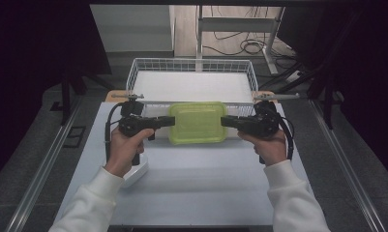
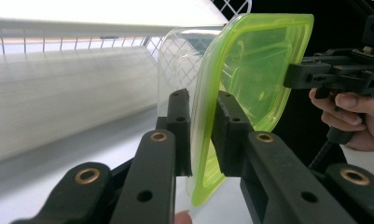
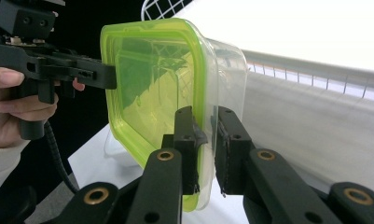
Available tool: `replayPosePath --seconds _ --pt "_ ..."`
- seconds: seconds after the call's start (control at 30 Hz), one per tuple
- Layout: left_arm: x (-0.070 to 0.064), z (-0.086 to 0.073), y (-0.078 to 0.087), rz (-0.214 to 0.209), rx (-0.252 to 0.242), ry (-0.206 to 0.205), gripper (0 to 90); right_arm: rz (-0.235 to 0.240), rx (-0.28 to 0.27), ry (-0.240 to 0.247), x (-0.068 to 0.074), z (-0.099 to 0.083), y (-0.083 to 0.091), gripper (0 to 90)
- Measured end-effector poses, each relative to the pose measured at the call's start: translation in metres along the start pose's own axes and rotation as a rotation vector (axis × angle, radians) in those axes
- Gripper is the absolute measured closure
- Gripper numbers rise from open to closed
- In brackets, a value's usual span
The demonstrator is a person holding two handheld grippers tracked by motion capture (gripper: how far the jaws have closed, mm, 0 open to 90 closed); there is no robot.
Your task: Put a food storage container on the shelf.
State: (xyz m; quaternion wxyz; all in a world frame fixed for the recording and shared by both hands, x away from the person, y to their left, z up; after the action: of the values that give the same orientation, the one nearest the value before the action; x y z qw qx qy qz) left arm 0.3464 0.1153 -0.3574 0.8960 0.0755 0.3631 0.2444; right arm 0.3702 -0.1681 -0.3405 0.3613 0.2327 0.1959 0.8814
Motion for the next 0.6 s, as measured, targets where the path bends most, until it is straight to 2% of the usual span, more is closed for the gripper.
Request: replayPosePath --seconds 0.17,0.37,0.6 --pt "0.003 0.013 0.001 0.005 0.000 0.002 78.7 0.005 -0.005 0.003 -0.003 0.009 -0.004 79.6" --pt "0.011 0.027 0.000 -0.007 -0.003 0.018 78.7 0.015 -0.015 -0.005 -0.007 0.023 -0.010 79.7" --pt "0.014 0.039 0.000 -0.015 -0.004 0.010 78.6 0.012 -0.023 -0.010 -0.011 0.035 -0.013 79.6"
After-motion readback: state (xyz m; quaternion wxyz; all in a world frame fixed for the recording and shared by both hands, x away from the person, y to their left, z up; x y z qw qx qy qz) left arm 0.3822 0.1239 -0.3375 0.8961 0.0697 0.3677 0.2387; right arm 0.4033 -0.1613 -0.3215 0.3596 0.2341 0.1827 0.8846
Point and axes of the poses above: each handheld gripper's, and its own axes: y roughly backward along the jaws, z roughly out of its top, x roughly to its left, the point moved 4 cm from there along -y, roughly forward along the jaws, and after that the axes turned 11 degrees about -z, right-handed, at the moved point
